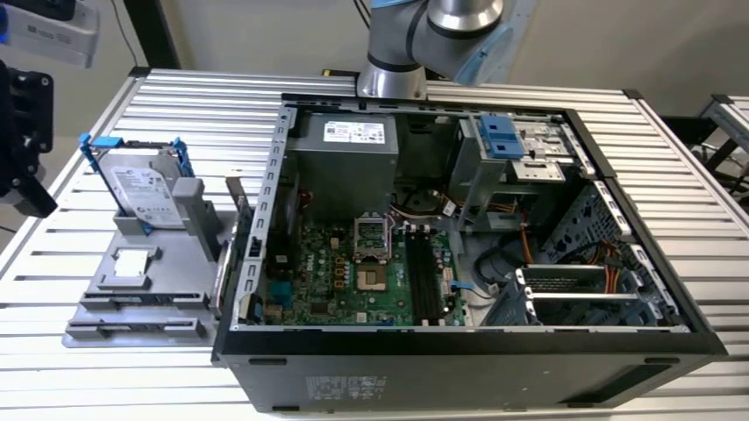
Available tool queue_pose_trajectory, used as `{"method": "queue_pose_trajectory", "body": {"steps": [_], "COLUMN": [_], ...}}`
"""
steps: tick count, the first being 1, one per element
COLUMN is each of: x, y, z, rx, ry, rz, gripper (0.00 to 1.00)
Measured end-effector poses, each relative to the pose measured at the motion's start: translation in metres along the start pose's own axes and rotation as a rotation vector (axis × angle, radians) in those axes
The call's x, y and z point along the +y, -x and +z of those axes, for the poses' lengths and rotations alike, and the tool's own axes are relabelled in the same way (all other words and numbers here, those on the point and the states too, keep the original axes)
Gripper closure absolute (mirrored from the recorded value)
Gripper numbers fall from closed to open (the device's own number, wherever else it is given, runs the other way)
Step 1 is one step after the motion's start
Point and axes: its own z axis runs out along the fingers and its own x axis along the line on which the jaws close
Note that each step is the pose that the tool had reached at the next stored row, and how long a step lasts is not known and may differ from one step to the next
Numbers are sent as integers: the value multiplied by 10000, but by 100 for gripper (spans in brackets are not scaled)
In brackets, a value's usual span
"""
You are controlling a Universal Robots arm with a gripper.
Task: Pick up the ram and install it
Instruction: 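Pick up the ram and move it above insertion slot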
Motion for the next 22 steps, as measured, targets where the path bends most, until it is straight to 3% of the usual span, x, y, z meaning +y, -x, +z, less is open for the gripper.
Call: {"method": "queue_pose_trajectory", "body": {"steps": [9, 21, 22], "x": [0, 0, 0], "y": [0, 0, 0], "z": [2, 1, 1], "rx": [24, 26, 26], "ry": [7, 8, 8], "rz": [-1380, -1435, -1438], "gripper": [100, 100, 0]}}
